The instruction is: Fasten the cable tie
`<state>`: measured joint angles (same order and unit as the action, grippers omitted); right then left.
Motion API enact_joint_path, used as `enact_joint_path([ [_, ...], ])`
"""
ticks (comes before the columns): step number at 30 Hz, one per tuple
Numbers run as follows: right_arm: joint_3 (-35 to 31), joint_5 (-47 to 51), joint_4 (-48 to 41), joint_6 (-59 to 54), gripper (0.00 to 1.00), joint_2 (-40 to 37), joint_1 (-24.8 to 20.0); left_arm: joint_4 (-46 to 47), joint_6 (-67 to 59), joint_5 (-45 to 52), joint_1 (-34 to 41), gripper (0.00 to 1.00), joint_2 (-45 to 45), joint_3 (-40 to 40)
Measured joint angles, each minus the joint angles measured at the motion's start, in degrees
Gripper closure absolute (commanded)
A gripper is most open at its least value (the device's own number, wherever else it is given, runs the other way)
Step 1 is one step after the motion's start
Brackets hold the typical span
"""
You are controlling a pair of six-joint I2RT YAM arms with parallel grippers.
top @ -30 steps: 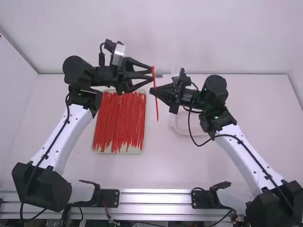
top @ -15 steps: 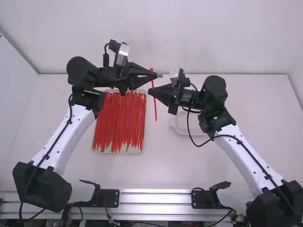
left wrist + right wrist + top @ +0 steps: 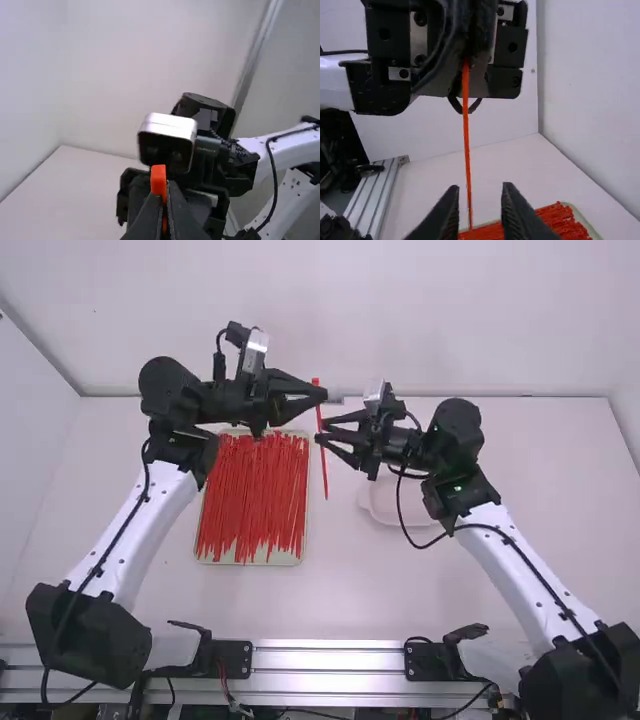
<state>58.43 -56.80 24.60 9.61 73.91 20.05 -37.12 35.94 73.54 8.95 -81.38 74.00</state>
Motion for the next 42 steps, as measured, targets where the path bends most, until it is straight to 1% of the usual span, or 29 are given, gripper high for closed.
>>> enact_joint_path([
  [2,0.0,0.0,-0.2,1.2,0.62,0.0,-1.0,2.0,-0.7,-1.0,-1.2,0.98,0.0,0.0],
  [3,0.0,0.0,-0.7,2.1,0.24,0.0,-1.6,3.8,-1.7,-2.0,-2.0,0.98,0.0,0.0],
  [4,0.0,-0.1,-1.2,2.9,0.01,0.0,-2.1,5.0,-2.4,-2.8,-2.3,0.98,0.0,0.0],
  [8,0.0,0.0,-4.5,3.4,0.01,0.0,-3.8,10.0,-5.7,-6.1,-2.5,0.98,-0.1,0.0],
  [12,0.0,0.0,-8.7,-0.1,0.01,0.0,-4.7,10.9,-7.9,-8.8,-2.4,0.98,-1.4,0.0],
  [15,0.0,0.0,-12.6,-6.2,0.01,0.0,-4.4,11.3,-8.7,-10.3,-2.5,0.98,-3.5,0.0],
  [18,0.0,0.0,-18.1,-16.7,0.01,0.0,-3.4,11.2,-8.8,-11.2,-2.7,0.98,-6.6,0.0],
  [19,0.0,0.1,-18.8,-18.4,0.01,0.0,-3.2,11.3,-8.8,-11.3,-2.7,0.98,-7.1,0.0],
  [23,0.0,0.8,-23.8,-30.8,0.01,0.0,-2.4,12.0,-8.3,-11.3,-3.4,0.98,-11.7,0.6],
  [25,0.0,1.9,-26.1,-34.5,0.01,0.0,-2.4,12.5,-7.7,-11.5,-3.9,0.98,-13.3,1.0],
  [30,0.0,6.3,-27.4,-41.6,0.01,-0.1,-2.4,17.0,-5.7,-12.6,-5.4,0.98,-17.6,3.1],
  [34,-0.6,7.0,-24.7,-46.2,0.01,-0.2,-2.4,21.1,-2.0,-13.0,-5.9,0.98,-20.3,3.7],
  [38,-2.1,5.3,-24.8,-55.8,0.01,-0.2,-1.9,25.1,0.8,-11.8,-6.0,0.98,-21.6,3.7],
  [39,-2.6,5.0,-25.0,-58.8,0.01,-0.2,-1.7,25.9,1.3,-11.4,-6.1,0.98,-21.7,3.7],
  [41,-3.8,4.2,-25.9,-69.3,0.01,-0.2,-1.0,26.4,3.3,-8.3,-6.1,0.98,-21.7,3.7],
  [42,-3.8,4.2,-26.0,-70.0,0.01,-0.2,-1.0,26.4,3.5,-8.1,-6.1,0.98,-21.7,3.7],
])
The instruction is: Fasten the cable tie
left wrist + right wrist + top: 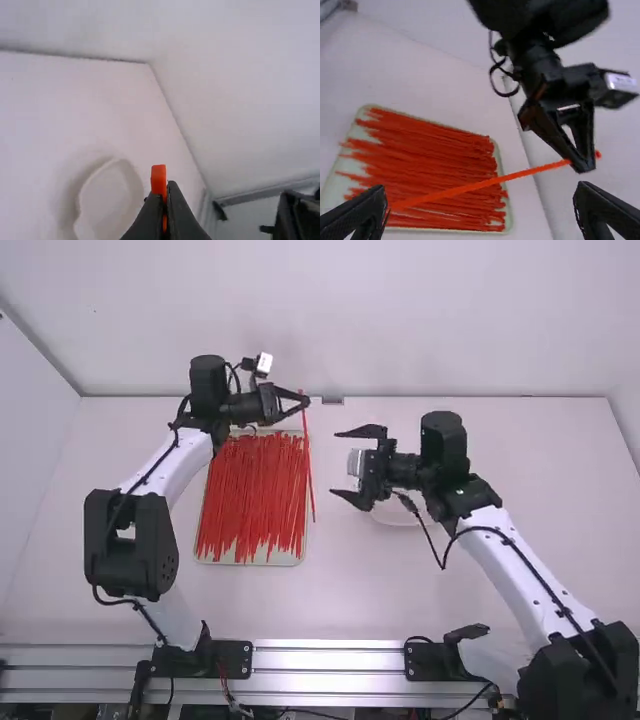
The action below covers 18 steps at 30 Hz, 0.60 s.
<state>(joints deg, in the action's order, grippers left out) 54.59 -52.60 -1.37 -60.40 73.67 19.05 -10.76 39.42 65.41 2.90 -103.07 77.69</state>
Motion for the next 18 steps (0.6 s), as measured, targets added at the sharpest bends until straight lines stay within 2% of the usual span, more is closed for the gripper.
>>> enact_joint_path([
  [7,-4.7,-2.8,-0.3,-29.7,0.01,0.0,0.1,-0.1,9.9,10.1,0.0,0.98,0.0,0.0],
  [10,-6.6,-3.6,0.7,-37.9,0.01,0.0,0.1,0.0,13.2,11.6,0.0,0.98,0.0,0.0],
  [14,-10.8,-5.6,7.0,-49.8,0.01,0.0,0.4,-0.5,17.8,13.8,0.4,0.98,0.0,0.0],
  [18,-13.9,-8.6,16.0,-52.6,0.01,0.0,0.7,-0.3,19.6,14.6,0.5,0.98,0.0,0.0],
])
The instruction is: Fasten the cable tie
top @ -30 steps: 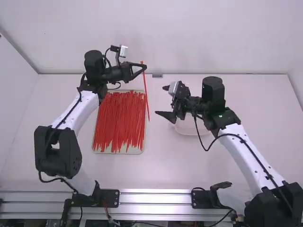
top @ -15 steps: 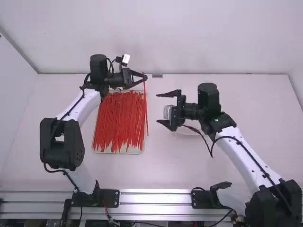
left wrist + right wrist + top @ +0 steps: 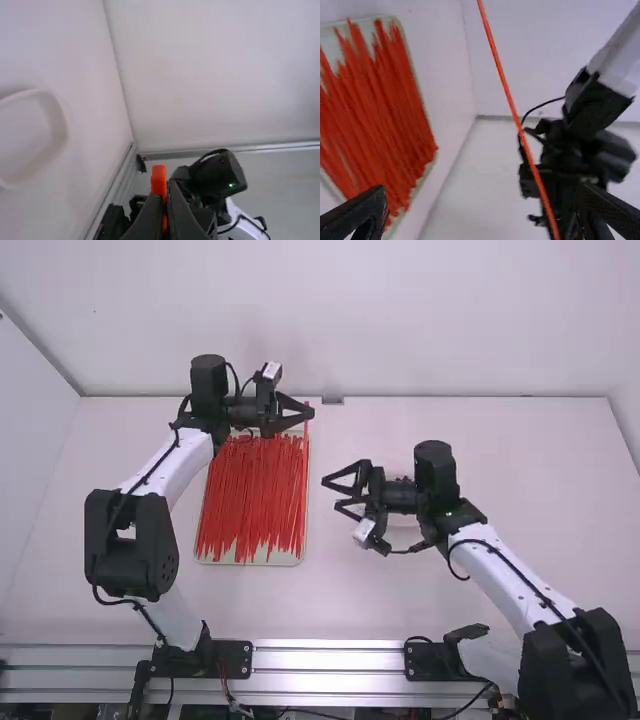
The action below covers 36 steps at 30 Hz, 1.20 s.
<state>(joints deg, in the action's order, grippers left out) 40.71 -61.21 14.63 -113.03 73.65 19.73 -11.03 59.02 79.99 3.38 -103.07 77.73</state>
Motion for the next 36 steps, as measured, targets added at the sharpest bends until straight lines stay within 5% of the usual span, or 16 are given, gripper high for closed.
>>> enact_joint_path([
  [11,-1.7,-2.7,14.6,7.9,0.01,0.0,2.3,-0.1,2.0,-0.4,0.6,0.98,0.0,0.0],
  [21,-1.7,0.9,14.9,8.0,0.01,0.0,6.9,-6.5,7.6,-0.9,3.0,0.98,0.0,0.0],
  [36,-1.7,0.0,15.1,8.1,0.01,0.0,6.9,-7.3,10.5,-3.3,3.9,0.98,0.0,0.0],
])
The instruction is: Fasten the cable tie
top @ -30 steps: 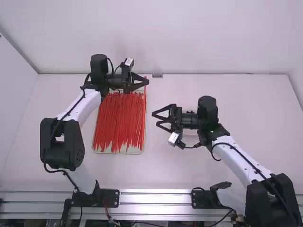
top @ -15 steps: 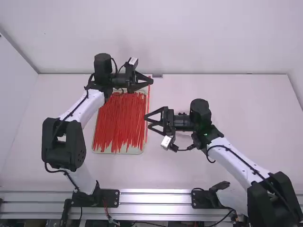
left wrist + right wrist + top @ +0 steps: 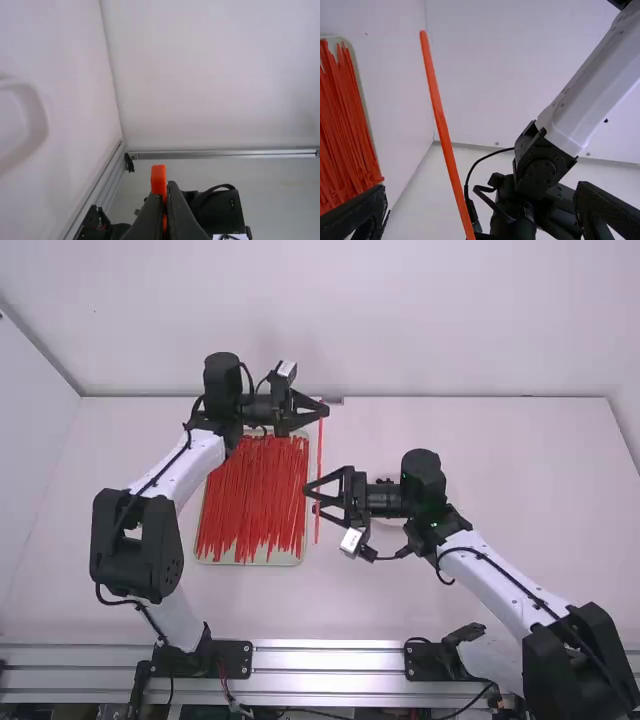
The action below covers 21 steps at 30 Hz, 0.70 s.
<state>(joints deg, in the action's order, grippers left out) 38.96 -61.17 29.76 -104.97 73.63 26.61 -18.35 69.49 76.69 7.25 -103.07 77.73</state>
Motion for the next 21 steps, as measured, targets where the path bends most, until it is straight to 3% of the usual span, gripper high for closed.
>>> enact_joint_path([
  [5,0.0,0.0,0.0,0.0,0.01,0.0,0.0,0.0,0.0,-0.1,0.0,0.98,0.0,0.0],
  [9,0.0,-0.5,0.0,0.0,0.11,0.0,0.0,0.0,-1.2,-0.2,0.0,0.98,0.0,0.0],
  [10,0.0,-0.9,-0.1,-0.1,0.20,0.0,-0.1,0.1,-2.0,-0.2,0.0,0.98,0.0,0.0],
  [11,0.0,-0.9,-0.1,0.0,0.22,0.0,-0.1,0.2,-2.1,-0.3,0.0,0.98,0.0,0.0],
  [14,0.0,-2.6,0.1,0.5,0.50,0.0,-1.0,1.9,-3.8,-0.2,0.0,0.98,0.0,0.0],
  [17,0.0,-4.1,1.0,2.2,0.55,0.0,-2.1,2.0,-4.8,0.2,0.0,0.98,0.0,0.0],
  [21,0.0,-6.0,1.0,3.1,0.53,0.0,-3.0,2.5,-5.0,0.9,0.0,0.98,0.0,0.0],
])
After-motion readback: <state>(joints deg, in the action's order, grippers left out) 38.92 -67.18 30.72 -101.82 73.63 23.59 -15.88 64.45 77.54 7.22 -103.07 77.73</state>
